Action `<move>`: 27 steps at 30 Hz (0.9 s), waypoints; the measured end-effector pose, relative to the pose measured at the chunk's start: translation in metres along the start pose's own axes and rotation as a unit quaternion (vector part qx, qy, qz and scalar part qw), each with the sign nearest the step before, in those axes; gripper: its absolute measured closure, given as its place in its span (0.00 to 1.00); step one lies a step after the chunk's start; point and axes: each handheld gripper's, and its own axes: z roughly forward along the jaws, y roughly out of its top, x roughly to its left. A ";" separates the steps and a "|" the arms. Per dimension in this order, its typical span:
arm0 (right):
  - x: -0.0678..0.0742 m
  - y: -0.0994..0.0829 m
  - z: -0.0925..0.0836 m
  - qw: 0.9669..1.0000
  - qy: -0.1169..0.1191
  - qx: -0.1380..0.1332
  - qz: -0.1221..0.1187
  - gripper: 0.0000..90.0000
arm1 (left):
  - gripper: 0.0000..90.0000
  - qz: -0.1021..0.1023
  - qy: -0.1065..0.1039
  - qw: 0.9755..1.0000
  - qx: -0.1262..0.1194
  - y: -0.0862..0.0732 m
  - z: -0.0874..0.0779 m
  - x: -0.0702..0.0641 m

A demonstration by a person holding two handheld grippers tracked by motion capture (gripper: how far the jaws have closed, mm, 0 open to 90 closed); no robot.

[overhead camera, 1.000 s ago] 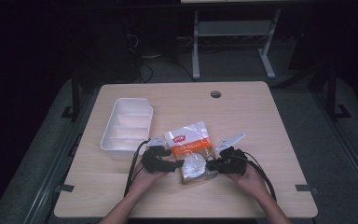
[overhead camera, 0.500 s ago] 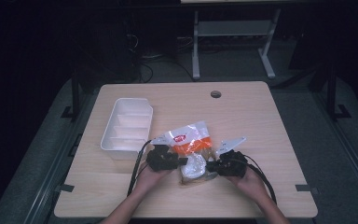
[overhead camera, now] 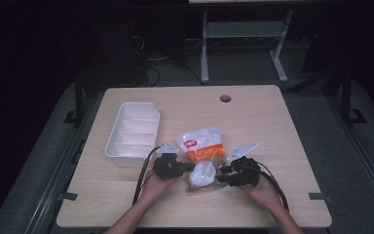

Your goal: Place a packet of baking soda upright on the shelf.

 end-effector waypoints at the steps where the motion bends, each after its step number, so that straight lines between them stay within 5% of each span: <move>1: -0.007 -0.002 -0.005 1.000 0.000 -0.016 0.020 0.58 | 0.99 0.002 -0.002 1.000 -0.003 0.000 -0.001 -0.001; 8: -0.018 -0.004 -0.017 0.996 -0.025 -0.063 0.060 0.44 | 0.99 0.024 -0.007 1.000 -0.006 0.001 -0.004 -0.008; 13: -0.026 -0.006 -0.015 0.995 -0.015 -0.064 0.081 0.43 | 0.99 0.036 -0.017 0.999 -0.010 0.002 -0.005 -0.012; 22: -0.032 -0.010 -0.010 0.992 0.046 -0.072 0.097 0.58 | 0.99 0.063 -0.036 0.997 -0.007 0.002 -0.004 -0.025; 27: -0.033 -0.012 -0.012 0.986 0.086 -0.093 0.107 0.71 | 0.99 0.067 -0.037 0.997 -0.001 0.001 -0.002 -0.027</move>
